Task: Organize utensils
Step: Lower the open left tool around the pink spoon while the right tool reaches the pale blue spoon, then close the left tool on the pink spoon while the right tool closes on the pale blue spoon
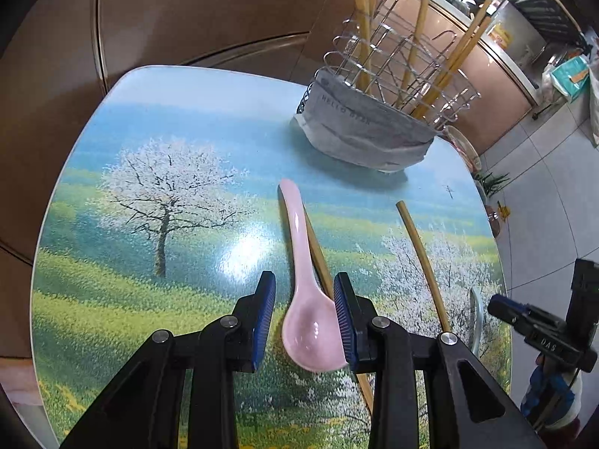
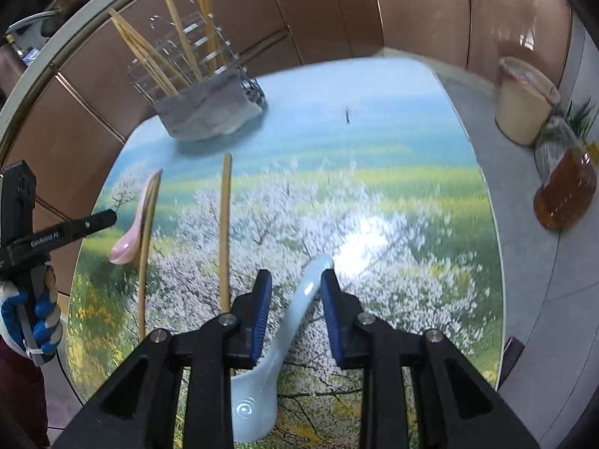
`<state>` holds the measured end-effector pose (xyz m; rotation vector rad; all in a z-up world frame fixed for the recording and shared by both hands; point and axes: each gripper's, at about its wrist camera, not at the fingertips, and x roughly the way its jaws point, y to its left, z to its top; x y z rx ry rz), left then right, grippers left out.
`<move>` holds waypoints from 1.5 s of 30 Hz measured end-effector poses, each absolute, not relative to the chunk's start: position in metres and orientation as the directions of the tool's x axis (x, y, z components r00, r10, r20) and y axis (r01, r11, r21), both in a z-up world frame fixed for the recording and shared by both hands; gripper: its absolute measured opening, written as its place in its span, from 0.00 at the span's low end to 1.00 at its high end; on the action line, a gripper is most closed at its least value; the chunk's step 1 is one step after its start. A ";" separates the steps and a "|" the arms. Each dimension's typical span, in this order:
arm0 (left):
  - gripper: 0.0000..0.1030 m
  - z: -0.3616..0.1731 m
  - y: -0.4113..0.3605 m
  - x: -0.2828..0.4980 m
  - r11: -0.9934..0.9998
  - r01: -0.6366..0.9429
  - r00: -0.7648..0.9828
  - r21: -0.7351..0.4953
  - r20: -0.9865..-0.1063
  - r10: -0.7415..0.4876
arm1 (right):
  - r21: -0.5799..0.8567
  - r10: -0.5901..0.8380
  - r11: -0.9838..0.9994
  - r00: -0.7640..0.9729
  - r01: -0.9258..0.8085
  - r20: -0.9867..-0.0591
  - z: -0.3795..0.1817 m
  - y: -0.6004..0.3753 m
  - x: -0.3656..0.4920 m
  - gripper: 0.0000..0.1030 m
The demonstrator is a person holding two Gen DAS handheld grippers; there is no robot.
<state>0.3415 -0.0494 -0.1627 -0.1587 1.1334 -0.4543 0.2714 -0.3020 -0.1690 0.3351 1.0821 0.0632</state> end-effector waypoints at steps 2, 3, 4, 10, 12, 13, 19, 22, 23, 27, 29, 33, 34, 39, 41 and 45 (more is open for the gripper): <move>0.31 -0.165 -0.051 0.346 0.897 0.269 0.337 -0.351 -0.838 -0.429 | 0.303 0.216 0.945 0.457 0.126 -0.863 -0.173 -0.305 0.271 0.25; 0.31 -0.165 -0.052 0.348 0.895 0.271 0.332 -0.354 -0.839 -0.432 | 0.301 0.214 0.945 0.450 0.130 -0.867 -0.174 -0.306 0.272 0.25; 0.31 -0.166 -0.053 0.349 0.894 0.272 0.327 -0.357 -0.839 -0.434 | 0.297 0.211 0.945 0.443 0.134 -0.872 -0.176 -0.306 0.273 0.25; 0.31 -0.172 -0.061 0.360 0.894 0.283 0.294 -0.348 -0.855 -0.426 | 0.304 0.231 0.944 0.406 0.125 -0.884 -0.184 -0.303 0.281 0.26; 0.31 -0.175 -0.063 0.362 0.898 0.286 0.285 -0.335 -0.865 -0.413 | 0.296 0.229 0.948 0.399 0.115 -0.888 -0.186 -0.300 0.283 0.26; 0.31 -0.176 -0.064 0.363 0.899 0.285 0.280 -0.332 -0.868 -0.409 | 0.284 0.222 0.953 0.395 0.107 -0.892 -0.186 -0.298 0.284 0.26; 0.27 -0.185 -0.067 0.368 0.903 0.275 0.255 -0.331 -0.880 -0.400 | 0.278 0.231 0.957 0.375 0.078 -0.898 -0.187 -0.290 0.286 0.26; 0.24 -0.185 -0.069 0.372 0.904 0.270 0.239 -0.332 -0.886 -0.397 | 0.291 0.244 0.954 0.374 0.074 -0.895 -0.187 -0.290 0.287 0.25; 0.24 -0.185 -0.069 0.374 0.906 0.266 0.236 -0.329 -0.889 -0.393 | 0.298 0.251 0.952 0.374 0.072 -0.893 -0.187 -0.291 0.287 0.24; 0.24 -0.185 -0.070 0.386 0.908 0.244 0.217 -0.342 -0.893 -0.395 | 0.315 0.267 0.946 0.367 0.075 -0.891 -0.187 -0.293 0.287 0.23; 0.22 -0.186 -0.071 0.391 0.909 0.243 0.212 -0.340 -0.895 -0.391 | 0.310 0.266 0.948 0.360 0.069 -0.894 -0.187 -0.292 0.288 0.23; 0.10 -0.190 -0.069 0.399 0.900 0.222 0.177 -0.374 -0.893 -0.415 | 0.313 0.274 0.948 0.349 0.059 -0.896 -0.187 -0.293 0.290 0.19; 0.10 -0.190 -0.068 0.399 0.899 0.220 0.176 -0.379 -0.891 -0.419 | 0.319 0.280 0.946 0.347 0.059 -0.895 -0.187 -0.293 0.290 0.18; 0.09 -0.189 -0.059 0.389 0.892 0.239 0.171 -0.384 -0.887 -0.428 | 0.352 0.312 0.934 0.346 0.058 -0.885 -0.189 -0.299 0.290 0.14; 0.09 -0.189 -0.058 0.384 0.892 0.248 0.175 -0.377 -0.889 -0.424 | 0.361 0.318 0.930 0.347 0.064 -0.882 -0.190 -0.302 0.289 0.11; 0.08 -0.188 -0.056 0.371 0.896 0.251 0.197 -0.366 -0.887 -0.418 | 0.381 0.333 0.922 0.358 0.069 -0.872 -0.189 -0.303 0.284 0.09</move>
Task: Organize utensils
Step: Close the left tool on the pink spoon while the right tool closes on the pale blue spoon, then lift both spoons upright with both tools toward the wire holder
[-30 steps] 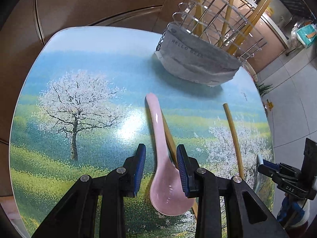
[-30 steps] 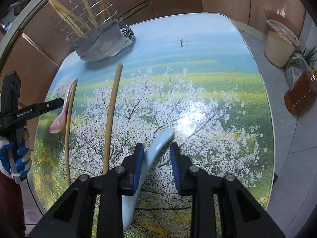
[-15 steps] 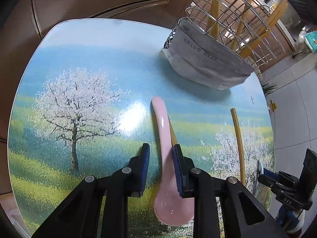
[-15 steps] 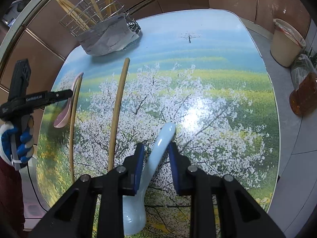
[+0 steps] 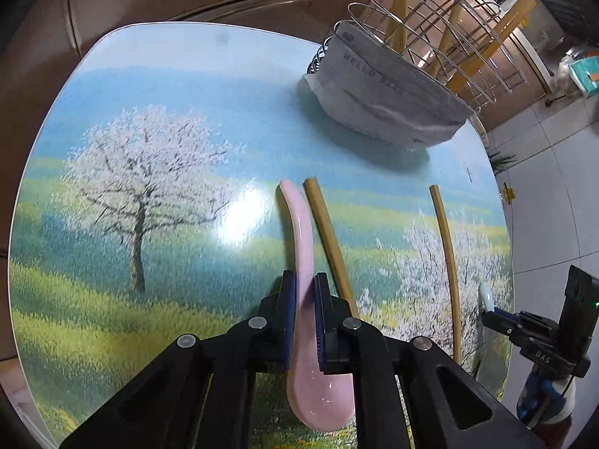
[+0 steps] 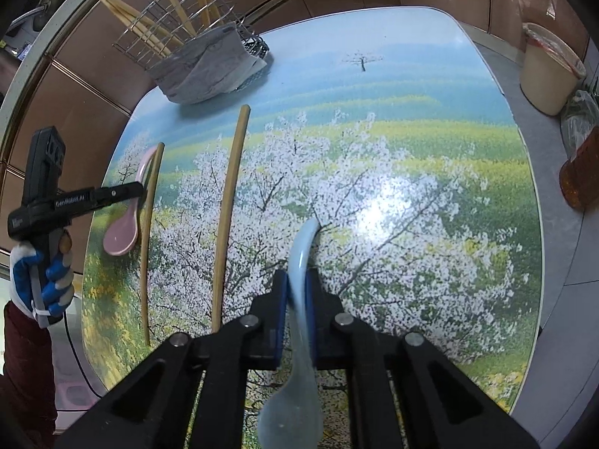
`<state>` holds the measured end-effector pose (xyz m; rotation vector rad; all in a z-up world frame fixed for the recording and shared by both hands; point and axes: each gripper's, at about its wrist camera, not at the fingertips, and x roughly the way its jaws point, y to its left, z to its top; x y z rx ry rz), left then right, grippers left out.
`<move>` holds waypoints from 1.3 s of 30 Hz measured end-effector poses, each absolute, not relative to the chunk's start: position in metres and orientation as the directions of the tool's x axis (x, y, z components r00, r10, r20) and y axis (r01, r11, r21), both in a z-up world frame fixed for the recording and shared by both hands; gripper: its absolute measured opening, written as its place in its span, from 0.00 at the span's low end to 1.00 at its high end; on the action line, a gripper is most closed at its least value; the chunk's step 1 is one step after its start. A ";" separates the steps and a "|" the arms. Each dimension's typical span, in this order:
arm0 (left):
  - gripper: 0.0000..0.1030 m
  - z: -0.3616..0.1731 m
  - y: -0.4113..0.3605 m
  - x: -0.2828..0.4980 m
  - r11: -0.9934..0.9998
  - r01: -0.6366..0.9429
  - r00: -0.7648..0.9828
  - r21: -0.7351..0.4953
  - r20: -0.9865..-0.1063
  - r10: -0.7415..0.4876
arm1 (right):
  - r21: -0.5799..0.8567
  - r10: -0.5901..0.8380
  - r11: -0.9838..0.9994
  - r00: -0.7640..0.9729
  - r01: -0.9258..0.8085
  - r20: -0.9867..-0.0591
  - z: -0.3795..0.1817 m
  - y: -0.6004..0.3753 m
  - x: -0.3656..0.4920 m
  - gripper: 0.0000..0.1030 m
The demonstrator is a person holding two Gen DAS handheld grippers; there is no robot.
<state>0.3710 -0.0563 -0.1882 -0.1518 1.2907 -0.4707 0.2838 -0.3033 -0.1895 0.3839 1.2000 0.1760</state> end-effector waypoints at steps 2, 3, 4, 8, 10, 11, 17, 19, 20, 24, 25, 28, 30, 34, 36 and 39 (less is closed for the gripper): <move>0.08 -0.185 -0.055 0.365 0.895 0.257 0.216 -0.366 -0.880 -0.422 | 0.377 0.329 0.924 0.369 0.063 -0.869 -0.186 -0.302 0.279 0.09; 0.08 -0.183 -0.054 0.361 0.895 0.261 0.224 -0.362 -0.879 -0.421 | 0.372 0.326 0.926 0.375 0.056 -0.868 -0.183 -0.302 0.275 0.08; 0.08 -0.181 -0.053 0.357 0.895 0.266 0.230 -0.359 -0.878 -0.420 | 0.365 0.321 0.930 0.383 0.049 -0.867 -0.179 -0.301 0.272 0.08; 0.08 -0.170 -0.050 0.340 0.896 0.289 0.258 -0.339 -0.873 -0.413 | 0.351 0.309 0.936 0.417 0.026 -0.855 -0.166 -0.296 0.260 0.08; 0.08 -0.165 -0.048 0.332 0.896 0.294 0.278 -0.333 -0.867 -0.413 | 0.339 0.300 0.941 0.437 0.011 -0.848 -0.159 -0.292 0.252 0.08; 0.08 -0.161 -0.047 0.328 0.897 0.298 0.293 -0.326 -0.864 -0.411 | 0.334 0.297 0.942 0.449 0.003 -0.842 -0.154 -0.289 0.249 0.08; 0.07 -0.137 -0.034 0.296 0.901 0.313 0.391 -0.300 -0.824 -0.410 | 0.308 0.277 0.951 0.516 -0.027 -0.811 -0.135 -0.277 0.220 0.07; 0.07 -0.130 -0.032 0.288 0.903 0.315 0.413 -0.292 -0.815 -0.407 | 0.305 0.274 0.952 0.541 -0.034 -0.795 -0.127 -0.274 0.207 0.07; 0.07 -0.127 -0.032 0.283 0.903 0.320 0.422 -0.288 -0.810 -0.408 | 0.304 0.275 0.952 0.548 -0.038 -0.790 -0.125 -0.275 0.205 0.07; 0.07 -0.118 -0.031 0.268 0.908 0.324 0.452 -0.264 -0.800 -0.394 | 0.296 0.268 0.954 0.574 -0.047 -0.774 -0.115 -0.266 0.189 0.07; 0.07 -0.115 -0.032 0.263 0.911 0.324 0.462 -0.256 -0.797 -0.389 | 0.290 0.265 0.956 0.580 -0.050 -0.771 -0.112 -0.263 0.184 0.07; 0.07 -0.105 -0.028 0.251 0.911 0.328 0.482 -0.250 -0.786 -0.389 | 0.275 0.256 0.960 0.593 -0.061 -0.763 -0.105 -0.256 0.174 0.07; 0.07 -0.098 -0.025 0.243 0.910 0.332 0.492 -0.248 -0.777 -0.392 | 0.266 0.251 0.962 0.605 -0.066 -0.756 -0.099 -0.252 0.168 0.07; 0.07 -0.086 -0.023 0.233 0.909 0.336 0.506 -0.245 -0.767 -0.394 | 0.248 0.240 0.966 0.624 -0.076 -0.744 -0.086 -0.244 0.163 0.07; 0.07 -0.080 -0.022 0.233 0.907 0.335 0.511 -0.257 -0.759 -0.404 | 0.239 0.235 0.968 0.631 -0.080 -0.739 -0.080 -0.241 0.163 0.07; 0.07 -0.067 -0.020 0.238 0.902 0.332 0.521 -0.276 -0.744 -0.419 | 0.222 0.221 0.972 0.646 -0.082 -0.730 -0.066 -0.238 0.171 0.07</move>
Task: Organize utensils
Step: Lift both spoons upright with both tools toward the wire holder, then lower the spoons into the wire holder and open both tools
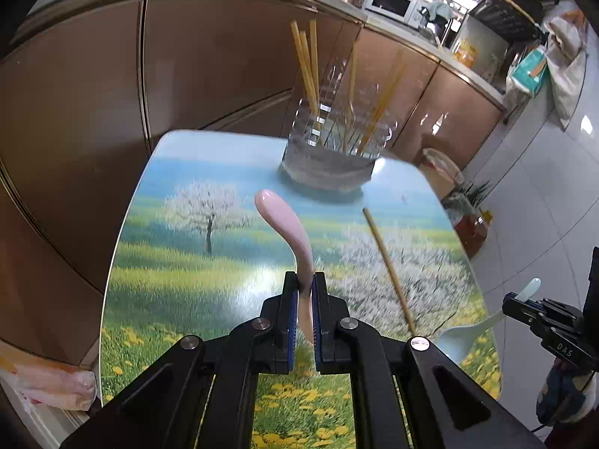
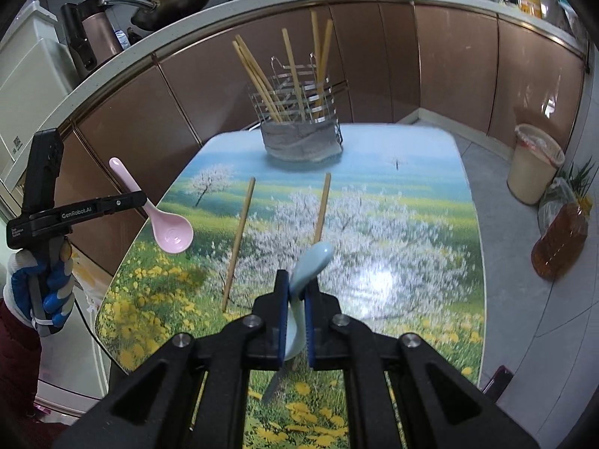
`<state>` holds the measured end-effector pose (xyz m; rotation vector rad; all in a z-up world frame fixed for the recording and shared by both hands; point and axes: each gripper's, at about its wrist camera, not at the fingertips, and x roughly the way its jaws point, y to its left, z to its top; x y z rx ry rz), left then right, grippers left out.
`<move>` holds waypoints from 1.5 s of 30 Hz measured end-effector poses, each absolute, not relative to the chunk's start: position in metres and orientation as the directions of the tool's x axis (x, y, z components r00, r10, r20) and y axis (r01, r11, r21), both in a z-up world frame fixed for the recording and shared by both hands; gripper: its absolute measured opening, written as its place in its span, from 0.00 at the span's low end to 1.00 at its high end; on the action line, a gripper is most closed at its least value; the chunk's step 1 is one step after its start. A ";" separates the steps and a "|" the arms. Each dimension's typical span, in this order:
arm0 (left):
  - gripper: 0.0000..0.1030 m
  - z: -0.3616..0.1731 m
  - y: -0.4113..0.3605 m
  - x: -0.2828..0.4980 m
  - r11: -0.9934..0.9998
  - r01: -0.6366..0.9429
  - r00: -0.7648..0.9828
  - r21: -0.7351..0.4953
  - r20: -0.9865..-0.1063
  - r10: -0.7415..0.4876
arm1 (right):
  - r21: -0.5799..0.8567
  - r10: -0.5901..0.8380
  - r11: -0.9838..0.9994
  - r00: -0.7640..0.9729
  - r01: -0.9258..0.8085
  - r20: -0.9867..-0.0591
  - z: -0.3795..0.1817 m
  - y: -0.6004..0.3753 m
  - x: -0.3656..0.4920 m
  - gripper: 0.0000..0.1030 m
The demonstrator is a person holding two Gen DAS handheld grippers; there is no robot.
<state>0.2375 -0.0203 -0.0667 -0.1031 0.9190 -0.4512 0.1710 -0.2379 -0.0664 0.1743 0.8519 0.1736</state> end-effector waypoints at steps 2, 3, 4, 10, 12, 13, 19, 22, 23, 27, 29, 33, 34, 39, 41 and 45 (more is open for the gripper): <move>0.07 -0.059 -0.021 0.243 0.900 0.331 0.525 -0.285 -0.737 -0.427 | 0.206 0.211 0.975 0.660 -0.086 -0.721 -0.053 -0.236 0.181 0.07; 0.07 -0.053 -0.021 0.248 0.898 0.329 0.529 -0.292 -0.731 -0.432 | 0.199 0.207 0.976 0.667 -0.089 -0.716 -0.047 -0.235 0.185 0.07; 0.07 -0.047 -0.022 0.252 0.897 0.327 0.534 -0.296 -0.725 -0.434 | 0.190 0.203 0.977 0.677 -0.094 -0.707 -0.037 -0.234 0.192 0.07; 0.07 0.000 -0.028 0.290 0.897 0.326 0.598 -0.298 -0.670 -0.440 | 0.137 0.176 0.984 0.747 -0.114 -0.641 0.020 -0.231 0.236 0.07; 0.07 0.012 -0.032 0.304 0.901 0.324 0.620 -0.289 -0.654 -0.433 | 0.126 0.172 0.985 0.765 -0.119 -0.620 0.036 -0.230 0.253 0.07; 0.07 0.018 -0.035 0.313 0.903 0.323 0.632 -0.283 -0.646 -0.428 | 0.125 0.172 0.985 0.773 -0.121 -0.611 0.042 -0.230 0.262 0.07; 0.07 0.029 -0.061 0.364 0.911 0.324 0.657 -0.254 -0.633 -0.410 | 0.102 0.167 0.986 0.807 -0.133 -0.567 0.068 -0.225 0.330 0.07; 0.07 0.026 -0.078 0.386 0.913 0.327 0.659 -0.245 -0.633 -0.406 | 0.074 0.155 0.988 0.811 -0.138 -0.564 0.067 -0.221 0.361 0.07; 0.07 0.025 -0.083 0.392 0.914 0.328 0.662 -0.237 -0.633 -0.402 | 0.063 0.148 0.989 0.813 -0.136 -0.563 0.066 -0.220 0.370 0.07; 0.07 0.017 -0.103 0.416 0.921 0.328 0.672 -0.209 -0.634 -0.383 | 0.032 0.125 0.991 0.816 -0.130 -0.564 0.057 -0.219 0.398 0.07; 0.07 0.008 -0.115 0.424 0.924 0.335 0.673 -0.185 -0.639 -0.372 | 0.031 0.124 0.991 0.812 -0.129 -0.571 0.050 -0.221 0.408 0.07; 0.07 -0.010 -0.126 0.431 0.929 0.340 0.673 -0.145 -0.652 -0.349 | 0.018 0.121 0.991 0.801 -0.136 -0.586 0.029 -0.221 0.421 0.07; 0.07 -0.016 -0.128 0.432 0.929 0.342 0.668 -0.140 -0.659 -0.345 | 0.018 0.121 0.990 0.795 -0.138 -0.594 0.023 -0.222 0.424 0.07; 0.07 -0.030 -0.134 0.438 0.934 0.335 0.656 -0.128 -0.680 -0.328 | 0.023 0.122 0.990 0.777 -0.137 -0.617 0.000 -0.225 0.429 0.07; 0.07 -0.032 -0.138 0.439 0.935 0.332 0.656 -0.124 -0.682 -0.323 | 0.016 0.115 0.991 0.775 -0.135 -0.621 -0.007 -0.224 0.430 0.07; 0.07 -0.041 -0.144 0.441 0.938 0.326 0.648 -0.121 -0.694 -0.314 | 0.019 0.127 0.989 0.770 -0.148 -0.626 -0.018 -0.219 0.431 0.07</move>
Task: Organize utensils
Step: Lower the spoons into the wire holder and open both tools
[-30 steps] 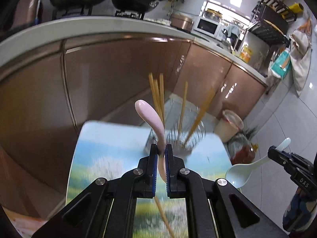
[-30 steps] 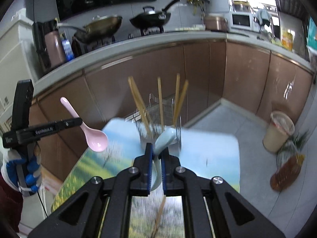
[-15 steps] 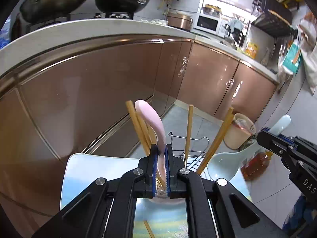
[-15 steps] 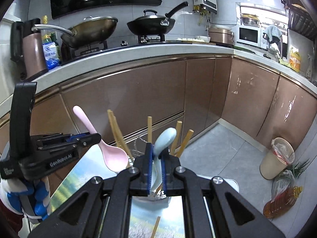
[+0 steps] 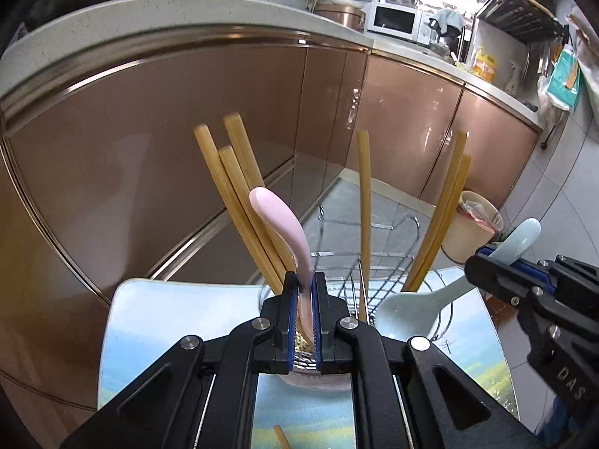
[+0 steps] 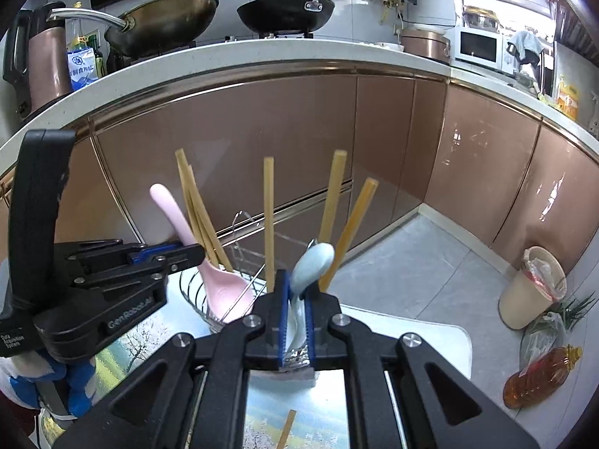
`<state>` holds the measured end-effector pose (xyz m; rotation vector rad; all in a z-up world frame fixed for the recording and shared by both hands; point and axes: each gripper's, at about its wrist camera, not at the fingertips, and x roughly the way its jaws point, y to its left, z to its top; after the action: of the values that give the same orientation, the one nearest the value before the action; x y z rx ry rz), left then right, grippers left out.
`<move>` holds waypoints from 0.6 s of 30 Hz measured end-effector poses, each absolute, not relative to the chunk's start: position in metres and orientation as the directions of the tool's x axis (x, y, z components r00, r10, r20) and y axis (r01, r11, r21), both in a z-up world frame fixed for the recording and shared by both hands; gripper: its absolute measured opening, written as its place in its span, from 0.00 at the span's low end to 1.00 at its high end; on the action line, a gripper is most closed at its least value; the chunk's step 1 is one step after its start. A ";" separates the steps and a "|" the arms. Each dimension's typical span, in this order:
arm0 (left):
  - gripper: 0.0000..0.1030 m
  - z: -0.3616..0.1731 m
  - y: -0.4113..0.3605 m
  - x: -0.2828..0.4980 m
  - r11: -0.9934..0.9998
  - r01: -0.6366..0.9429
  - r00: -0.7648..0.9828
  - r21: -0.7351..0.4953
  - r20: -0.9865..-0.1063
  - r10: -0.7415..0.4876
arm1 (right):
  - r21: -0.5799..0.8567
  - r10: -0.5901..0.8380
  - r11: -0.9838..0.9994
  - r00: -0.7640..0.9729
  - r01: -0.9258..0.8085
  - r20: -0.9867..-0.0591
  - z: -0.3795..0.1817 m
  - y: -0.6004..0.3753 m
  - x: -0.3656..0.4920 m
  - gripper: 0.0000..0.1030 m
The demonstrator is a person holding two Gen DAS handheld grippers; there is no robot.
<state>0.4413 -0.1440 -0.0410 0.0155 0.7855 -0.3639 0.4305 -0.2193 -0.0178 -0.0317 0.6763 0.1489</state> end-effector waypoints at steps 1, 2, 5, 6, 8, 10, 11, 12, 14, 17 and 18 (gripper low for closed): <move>0.07 -0.044 -0.145 0.442 0.938 0.323 0.642 -0.124 -0.700 -0.313 | 0.014 0.125 0.989 0.768 -0.150 -0.628 -0.020 -0.218 0.430 0.07; 0.07 -0.047 -0.146 0.442 0.938 0.321 0.635 -0.129 -0.706 -0.314 | 0.007 0.123 0.988 0.765 -0.153 -0.632 -0.021 -0.215 0.430 0.07; 0.08 -0.051 -0.148 0.442 0.939 0.318 0.625 -0.127 -0.717 -0.308 | -0.012 0.113 0.988 0.762 -0.157 -0.637 -0.024 -0.210 0.430 0.08; 0.08 -0.052 -0.148 0.441 0.940 0.316 0.623 -0.125 -0.720 -0.305 | -0.013 0.114 0.987 0.762 -0.158 -0.638 -0.025 -0.210 0.430 0.08; 0.08 -0.052 -0.146 0.440 0.938 0.315 0.616 -0.145 -0.721 -0.318 | -0.002 0.122 0.987 0.761 -0.160 -0.638 -0.025 -0.210 0.428 0.08; 0.17 -0.050 -0.144 0.439 0.938 0.309 0.621 -0.159 -0.713 -0.325 | 0.001 0.122 0.988 0.760 -0.158 -0.638 -0.026 -0.211 0.427 0.08; 0.22 -0.048 -0.142 0.438 0.938 0.307 0.623 -0.163 -0.710 -0.328 | 0.002 0.122 0.988 0.760 -0.157 -0.638 -0.026 -0.212 0.427 0.08; 0.31 -0.047 -0.141 0.437 0.936 0.307 0.624 -0.170 -0.707 -0.333 | 0.003 0.119 0.988 0.761 -0.152 -0.638 -0.026 -0.212 0.425 0.09; 0.32 -0.043 -0.138 0.433 0.930 0.316 0.627 -0.187 -0.695 -0.352 | 0.009 0.122 0.988 0.762 -0.151 -0.636 -0.025 -0.214 0.423 0.09; 0.33 -0.034 -0.132 0.426 0.923 0.324 0.636 -0.209 -0.674 -0.376 | 0.015 0.126 0.989 0.764 -0.150 -0.633 -0.023 -0.216 0.419 0.10; 0.33 -0.031 -0.130 0.423 0.919 0.326 0.637 -0.224 -0.666 -0.388 | 0.020 0.130 0.988 0.767 -0.151 -0.628 -0.021 -0.216 0.416 0.10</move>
<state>0.4234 -0.1296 -0.0306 -0.0855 0.7806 -0.4080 0.4156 -0.2159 -0.0214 -0.0324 0.6798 0.1526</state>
